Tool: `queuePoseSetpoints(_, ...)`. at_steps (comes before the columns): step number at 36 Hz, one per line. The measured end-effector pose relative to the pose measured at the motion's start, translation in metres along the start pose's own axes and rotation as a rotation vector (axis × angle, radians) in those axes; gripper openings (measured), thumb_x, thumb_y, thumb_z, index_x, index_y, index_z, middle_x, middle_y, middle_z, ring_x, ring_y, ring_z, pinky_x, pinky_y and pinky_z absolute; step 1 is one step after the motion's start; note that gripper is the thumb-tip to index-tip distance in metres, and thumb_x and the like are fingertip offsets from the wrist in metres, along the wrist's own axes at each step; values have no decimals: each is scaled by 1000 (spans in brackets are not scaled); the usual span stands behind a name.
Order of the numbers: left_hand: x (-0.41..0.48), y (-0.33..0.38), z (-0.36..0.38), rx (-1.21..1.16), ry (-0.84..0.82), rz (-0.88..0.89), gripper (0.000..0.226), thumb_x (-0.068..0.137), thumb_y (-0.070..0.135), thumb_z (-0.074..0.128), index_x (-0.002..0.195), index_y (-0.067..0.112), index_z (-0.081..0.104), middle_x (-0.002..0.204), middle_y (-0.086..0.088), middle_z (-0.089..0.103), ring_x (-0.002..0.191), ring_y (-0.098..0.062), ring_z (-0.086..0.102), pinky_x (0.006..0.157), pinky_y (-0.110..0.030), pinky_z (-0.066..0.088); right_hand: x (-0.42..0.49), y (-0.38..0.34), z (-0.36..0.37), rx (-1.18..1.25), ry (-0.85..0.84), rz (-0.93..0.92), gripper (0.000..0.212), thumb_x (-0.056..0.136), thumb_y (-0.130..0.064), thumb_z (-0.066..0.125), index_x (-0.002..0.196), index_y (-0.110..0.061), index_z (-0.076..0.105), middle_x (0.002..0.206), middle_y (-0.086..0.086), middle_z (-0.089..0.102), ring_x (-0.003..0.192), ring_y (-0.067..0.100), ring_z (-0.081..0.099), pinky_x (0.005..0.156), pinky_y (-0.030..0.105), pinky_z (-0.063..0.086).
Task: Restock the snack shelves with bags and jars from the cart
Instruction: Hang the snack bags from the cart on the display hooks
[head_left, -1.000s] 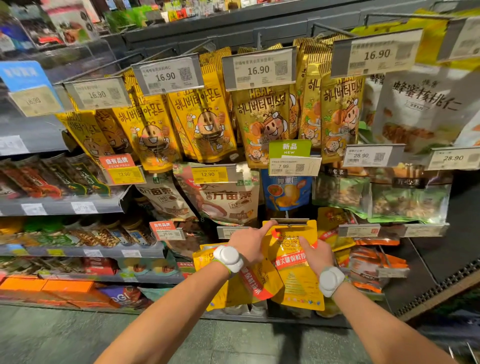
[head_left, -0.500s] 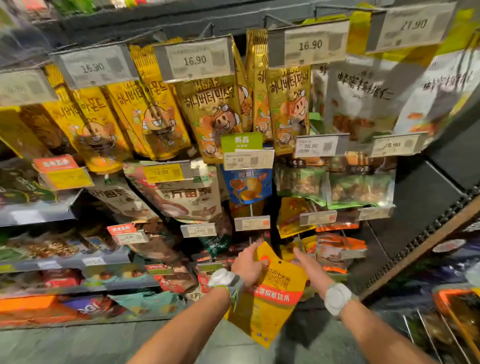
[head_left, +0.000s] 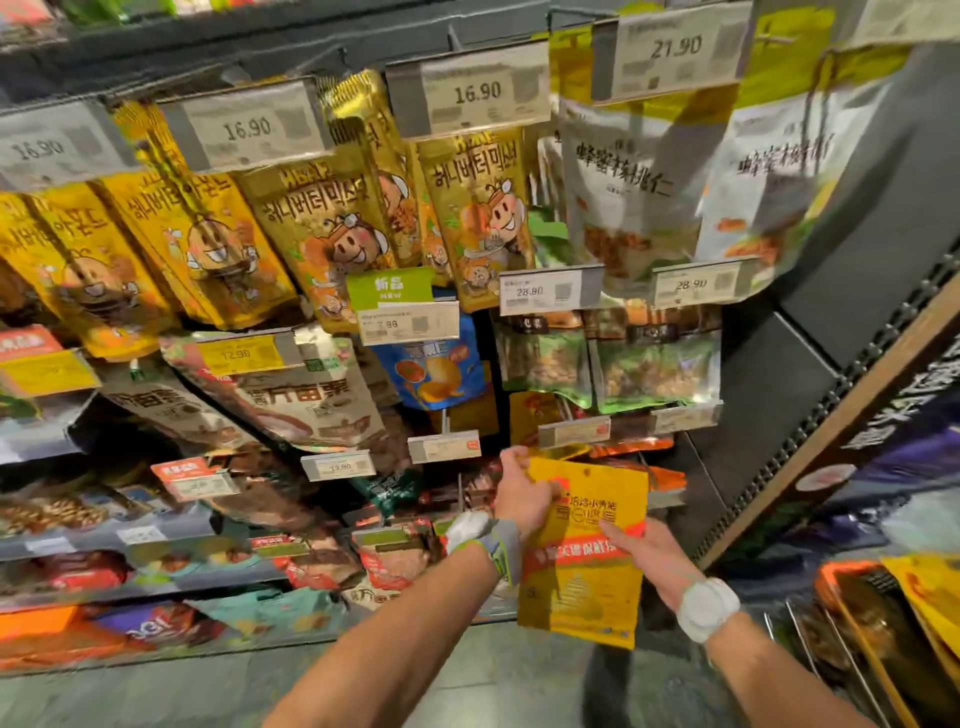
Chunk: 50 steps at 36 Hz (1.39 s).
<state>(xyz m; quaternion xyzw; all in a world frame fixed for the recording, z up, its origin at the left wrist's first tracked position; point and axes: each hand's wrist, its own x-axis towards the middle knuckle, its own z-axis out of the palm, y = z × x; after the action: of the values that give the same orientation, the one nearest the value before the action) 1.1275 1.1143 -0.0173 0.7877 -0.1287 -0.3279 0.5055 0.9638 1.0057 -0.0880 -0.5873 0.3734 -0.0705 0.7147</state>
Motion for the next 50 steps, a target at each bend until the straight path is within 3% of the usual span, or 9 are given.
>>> queuePoseSetpoints(3, 10, 15, -1, -136, -8, 23, 55, 89, -12, 58, 126, 19, 34, 116, -9, 57, 111, -30, 61, 93, -46, 51, 7, 4, -17, -104, 43, 36, 54, 70, -53, 83, 111, -20, 74, 106, -3, 77, 104, 22, 71, 101, 53, 50)
queuePoseSetpoints(8, 8, 36, -14, -189, 29, 90, 43, 93, -9, 50, 126, 17, 43, 100, -13, 72, 81, -17, 67, 68, -37, 56, 13, -2, -27, -207, 89, 22, 22, 84, -32, 78, 102, -21, 75, 102, 1, 77, 98, 24, 72, 97, 53, 52)
queuePoseSetpoints(14, 4, 59, -18, -231, -26, 158, 39, 86, -14, 55, 104, 20, 60, 94, -2, 70, 84, -15, 61, 61, -23, 50, 15, -30, -12, -207, 67, -78, 22, 95, -22, 65, 110, -7, 71, 101, 9, 76, 97, 27, 71, 93, 47, 54)
queuePoseSetpoints(21, 3, 60, -23, -228, -49, 126, 39, 90, -16, 50, 120, 7, 60, 98, 0, 68, 69, -4, 63, 55, -17, 50, 44, -42, 1, -293, 140, -135, 61, 89, -49, 66, 86, 12, 63, 79, 23, 67, 71, 34, 60, 76, 45, 51)
queuePoseSetpoints(27, 3, 64, -22, -188, -46, 135, 43, 92, -12, 52, 132, 1, 58, 105, -2, 69, 81, -13, 62, 62, -18, 52, 44, -60, 8, -256, 172, -151, 39, 94, -37, 66, 67, -13, 51, 64, 10, 51, 64, 21, 47, 66, 35, 35)
queuePoseSetpoints(39, 6, 59, -23, -144, -43, 148, 42, 93, -8, 52, 131, 8, 58, 109, 1, 69, 86, -10, 62, 65, -18, 51, 57, -58, 9, -310, 196, -144, 54, 93, -37, 67, 95, 16, 63, 94, 30, 69, 91, 46, 63, 84, 50, 53)
queuePoseSetpoints(43, 9, 56, -22, -134, -37, 143, 42, 91, -10, 54, 129, 8, 59, 110, -3, 69, 84, -8, 64, 71, -23, 52, 60, -60, 11, -366, 229, -99, 44, 95, -38, 63, 63, -9, 53, 64, 9, 57, 69, 29, 55, 64, 36, 38)
queuePoseSetpoints(46, 10, 55, -23, -111, -42, 154, 42, 91, -9, 54, 129, 9, 59, 114, -5, 69, 92, -11, 63, 72, -20, 52, 64, -59, 15, -383, 268, -23, 34, 94, -43, 63, 88, -9, 65, 89, 10, 65, 97, 35, 62, 82, 39, 45)
queuePoseSetpoints(50, 3, 43, -20, -115, -36, 166, 45, 91, -10, 54, 128, 14, 53, 108, -2, 65, 82, -12, 59, 66, -26, 50, 67, -50, 12, -478, 341, 99, 75, 84, -50, 74, 139, -6, 49, 145, 15, 47, 137, 38, 37, 111, 43, 30)
